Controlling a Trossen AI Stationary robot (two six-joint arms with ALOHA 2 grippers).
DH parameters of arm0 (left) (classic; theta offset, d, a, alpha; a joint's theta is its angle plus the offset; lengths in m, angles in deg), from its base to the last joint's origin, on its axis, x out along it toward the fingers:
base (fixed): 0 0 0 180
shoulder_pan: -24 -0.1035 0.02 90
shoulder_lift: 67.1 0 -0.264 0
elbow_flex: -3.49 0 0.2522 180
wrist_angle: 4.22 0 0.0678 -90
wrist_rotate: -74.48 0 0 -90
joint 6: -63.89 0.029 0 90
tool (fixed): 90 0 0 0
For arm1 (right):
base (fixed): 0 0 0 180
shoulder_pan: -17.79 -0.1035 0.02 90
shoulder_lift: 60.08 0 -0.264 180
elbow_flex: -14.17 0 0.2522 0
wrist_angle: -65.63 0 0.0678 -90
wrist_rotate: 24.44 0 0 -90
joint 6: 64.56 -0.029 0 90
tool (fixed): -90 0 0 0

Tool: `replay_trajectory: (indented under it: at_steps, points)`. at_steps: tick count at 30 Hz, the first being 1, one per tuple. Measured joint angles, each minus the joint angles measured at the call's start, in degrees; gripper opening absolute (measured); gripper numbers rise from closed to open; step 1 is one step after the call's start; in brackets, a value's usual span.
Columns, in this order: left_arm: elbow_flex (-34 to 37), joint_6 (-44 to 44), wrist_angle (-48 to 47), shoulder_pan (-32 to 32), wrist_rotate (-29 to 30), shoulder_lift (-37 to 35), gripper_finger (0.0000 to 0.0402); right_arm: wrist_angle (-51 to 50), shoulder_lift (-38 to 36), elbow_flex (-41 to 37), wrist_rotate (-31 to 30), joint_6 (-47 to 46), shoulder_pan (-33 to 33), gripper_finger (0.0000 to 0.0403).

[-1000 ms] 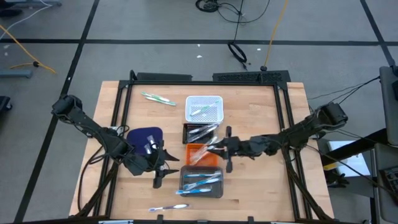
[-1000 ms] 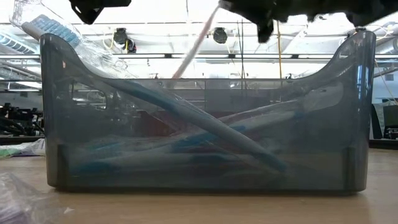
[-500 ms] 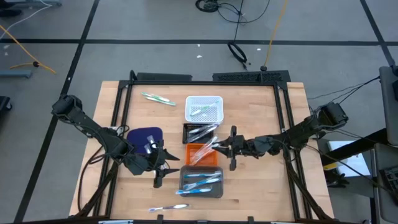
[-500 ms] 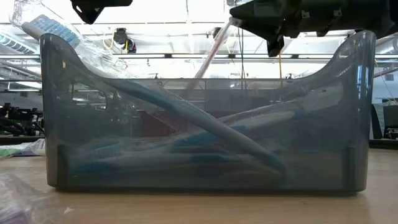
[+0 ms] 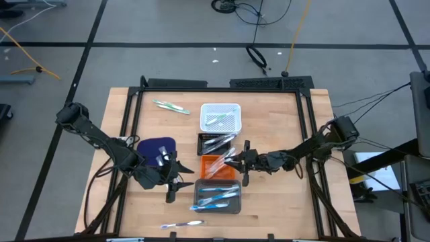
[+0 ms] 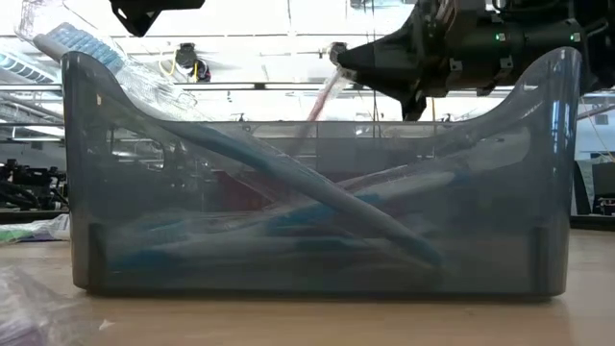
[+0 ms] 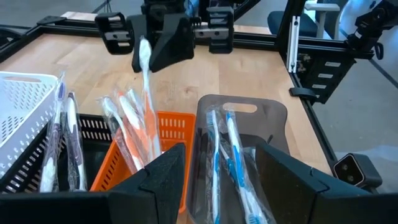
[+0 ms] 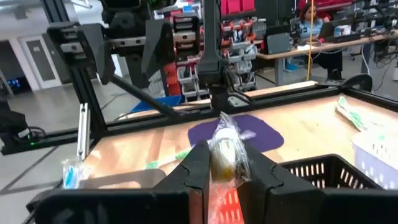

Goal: Pick & Place Toothbrushes
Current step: Put the orange toothbrush into the orange bin

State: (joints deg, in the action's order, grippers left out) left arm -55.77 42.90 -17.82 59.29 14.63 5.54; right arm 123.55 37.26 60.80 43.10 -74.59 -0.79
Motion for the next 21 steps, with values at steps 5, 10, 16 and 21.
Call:
replay_trajectory:
  at_steps: [5,10,16,21]
  points:
    - [0.0,0.1,0.0,0.0,0.0,0.0,0.0198,2.2,2.1,0.3,0.0,-1.0,0.2,0.0036]
    - [0.0,0.1,0.0,0.0,0.0,0.0,0.0198,3.1,3.4,0.3,0.1,-1.1,0.2,0.0036]
    - [0.0,0.3,0.0,0.0,0.0,0.0,0.0198,3.1,3.3,0.3,0.0,0.3,0.2,0.0105]
    - [0.0,0.3,-0.1,0.0,0.0,0.0,0.0198,2.2,3.3,0.3,-0.2,0.2,1.1,0.0204]
